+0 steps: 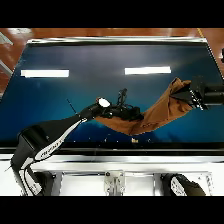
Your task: Fold the shirts.
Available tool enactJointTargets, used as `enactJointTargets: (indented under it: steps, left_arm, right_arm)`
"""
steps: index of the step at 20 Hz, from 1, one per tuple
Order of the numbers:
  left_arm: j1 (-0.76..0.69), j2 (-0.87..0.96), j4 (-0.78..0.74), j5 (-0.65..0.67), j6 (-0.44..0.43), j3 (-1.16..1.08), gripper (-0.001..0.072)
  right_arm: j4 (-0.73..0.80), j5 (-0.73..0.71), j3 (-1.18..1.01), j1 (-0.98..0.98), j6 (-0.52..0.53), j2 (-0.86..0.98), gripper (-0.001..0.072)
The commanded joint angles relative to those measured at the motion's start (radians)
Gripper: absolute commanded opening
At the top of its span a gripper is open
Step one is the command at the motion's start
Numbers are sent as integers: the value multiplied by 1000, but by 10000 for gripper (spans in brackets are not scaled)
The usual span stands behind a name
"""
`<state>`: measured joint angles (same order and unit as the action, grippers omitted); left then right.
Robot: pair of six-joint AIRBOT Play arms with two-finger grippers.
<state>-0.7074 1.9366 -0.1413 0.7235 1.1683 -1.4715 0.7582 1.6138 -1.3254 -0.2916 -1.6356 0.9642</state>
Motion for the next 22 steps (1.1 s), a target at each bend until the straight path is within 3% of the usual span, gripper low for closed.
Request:
enactJointTargets:
  steps: [1,6,10,13,15,18,19,21,22]
  left_arm:
    - [97,-41,-1,-11,-27,-1,34]
    - [459,-297,-257,45,5,-1,34]
    - [757,-547,-270,89,7,-1,34]
    - [948,-721,-270,230,7,-1,35]
    - [1039,-817,-271,367,6,-1,35]
    - [1110,-946,-286,549,6,0,35]
    - [1106,-982,-309,553,6,0,35]
    - [1096,-1043,-339,553,6,0,35]
    - [1095,-1057,-346,553,7,0,35]
  right_arm:
    - [50,-24,-1,2,-12,2,52]
    - [64,-238,-1,211,-9,95,52]
    - [59,-483,-1,497,-9,295,52]
    - [53,-646,-1,671,-12,491,53]
    - [-13,-755,-1,745,-13,619,53]
    - [-273,-893,-1,788,34,775,59]
    - [-385,-923,-1,793,76,811,116]
    - [-576,-937,-1,796,186,847,527]
    - [-624,-936,-1,792,239,847,590]
